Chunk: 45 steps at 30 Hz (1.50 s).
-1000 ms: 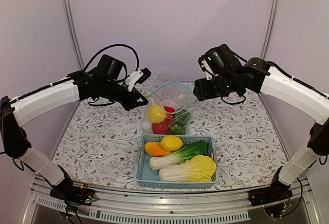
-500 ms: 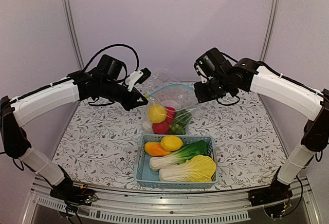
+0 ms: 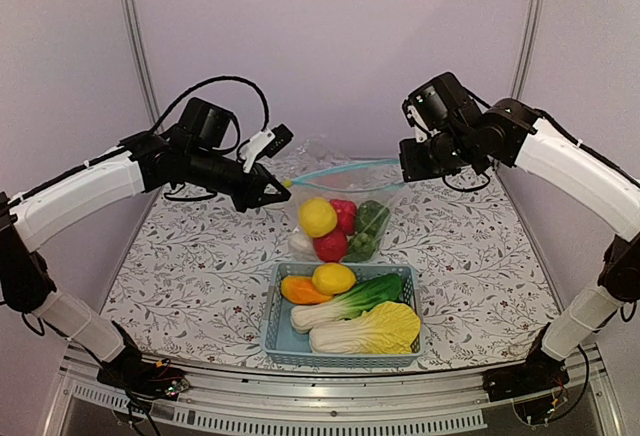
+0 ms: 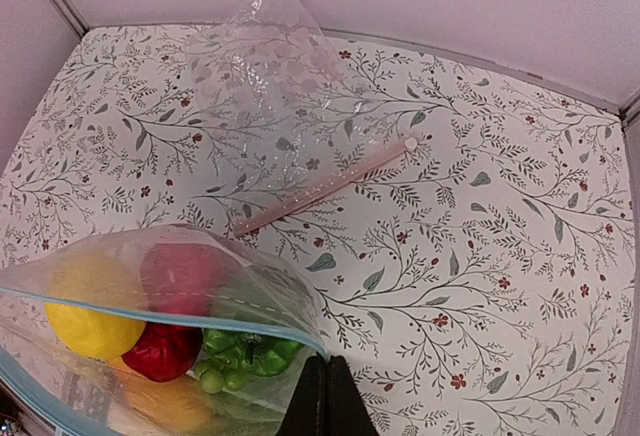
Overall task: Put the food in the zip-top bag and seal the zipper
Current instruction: Adjust the zipper food storage bag at the center of the board, then pass from the left arm to the right
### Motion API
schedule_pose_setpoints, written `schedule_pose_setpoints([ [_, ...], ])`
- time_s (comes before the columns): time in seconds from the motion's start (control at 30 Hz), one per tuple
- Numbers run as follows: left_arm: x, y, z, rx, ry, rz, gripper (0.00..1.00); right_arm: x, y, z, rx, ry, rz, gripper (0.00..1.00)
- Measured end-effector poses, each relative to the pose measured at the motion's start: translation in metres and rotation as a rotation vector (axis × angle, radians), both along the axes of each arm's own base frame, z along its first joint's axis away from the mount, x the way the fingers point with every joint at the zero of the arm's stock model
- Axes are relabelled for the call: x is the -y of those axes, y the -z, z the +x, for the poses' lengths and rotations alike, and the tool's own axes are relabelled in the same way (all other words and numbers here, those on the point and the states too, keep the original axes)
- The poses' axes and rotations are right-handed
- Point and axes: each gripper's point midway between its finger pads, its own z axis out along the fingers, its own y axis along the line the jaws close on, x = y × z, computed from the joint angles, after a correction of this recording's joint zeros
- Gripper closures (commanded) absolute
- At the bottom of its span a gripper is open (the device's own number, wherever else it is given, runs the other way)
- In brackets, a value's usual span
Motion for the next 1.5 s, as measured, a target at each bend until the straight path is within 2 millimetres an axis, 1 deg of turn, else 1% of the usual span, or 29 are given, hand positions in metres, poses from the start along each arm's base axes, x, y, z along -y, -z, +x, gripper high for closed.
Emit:
schedule_pose_setpoints([
  [0.07,0.003,0.002,-0.001,-0.008,0.016,-0.001,1.00,0.007,0.004,0.000,-0.013,0.016,0.010,0.95],
  [0.1,0.005,0.004,-0.001,-0.012,0.023,0.000,1.00,0.009,0.009,0.000,-0.028,0.022,0.016,0.91],
  [0.13,0.007,0.006,-0.002,-0.019,0.031,0.001,1.00,0.011,0.014,0.000,-0.042,0.028,0.019,0.84],
  [0.2,0.010,0.012,-0.004,-0.035,0.044,0.011,1.00,0.013,0.026,0.000,-0.071,0.036,0.020,0.67],
  [0.27,0.012,0.018,-0.007,-0.050,0.056,0.020,1.00,0.014,0.035,-0.001,-0.092,0.026,0.014,0.45],
  [0.3,0.013,0.020,-0.008,-0.056,0.061,0.023,1.00,0.014,0.036,-0.002,-0.099,0.027,0.023,0.35],
  [0.37,0.016,0.022,-0.011,-0.064,0.074,0.024,1.00,0.012,0.035,-0.002,-0.096,0.009,0.028,0.26],
  [0.47,0.019,0.022,-0.016,-0.069,0.094,0.021,1.00,0.009,0.020,-0.007,-0.069,-0.050,0.046,0.21],
  [0.53,0.021,0.022,-0.019,-0.072,0.105,0.018,1.00,0.004,0.002,-0.013,-0.032,-0.107,0.070,0.21],
  [0.67,0.022,0.022,-0.022,-0.077,0.118,0.015,1.00,-0.018,-0.036,-0.036,0.070,-0.282,0.117,0.25],
  [0.77,0.022,0.022,-0.022,-0.076,0.121,0.014,1.00,-0.051,-0.057,-0.067,0.138,-0.472,0.155,0.29],
  [0.83,0.022,0.022,-0.023,-0.075,0.125,0.015,1.00,-0.069,-0.061,-0.082,0.158,-0.567,0.162,0.30],
  [0.9,0.022,0.022,-0.023,-0.073,0.127,0.017,1.00,-0.088,-0.056,-0.095,0.163,-0.653,0.144,0.31],
  [0.97,0.021,0.021,-0.024,-0.070,0.129,0.018,1.00,-0.102,-0.043,-0.098,0.154,-0.703,0.109,0.33],
  [1.07,0.019,0.018,-0.025,-0.063,0.130,0.017,1.00,-0.118,-0.017,-0.092,0.125,-0.737,0.055,0.36],
  [1.2,0.019,0.015,-0.026,-0.058,0.130,0.014,1.00,-0.132,0.011,-0.083,0.091,-0.760,-0.003,0.43],
  [1.3,0.019,0.015,-0.027,-0.056,0.130,0.012,1.00,-0.140,0.020,-0.076,0.085,-0.766,-0.028,0.45],
  [1.5,0.019,0.015,-0.027,-0.056,0.131,0.013,1.00,-0.147,0.024,-0.066,0.107,-0.764,-0.064,0.49],
])
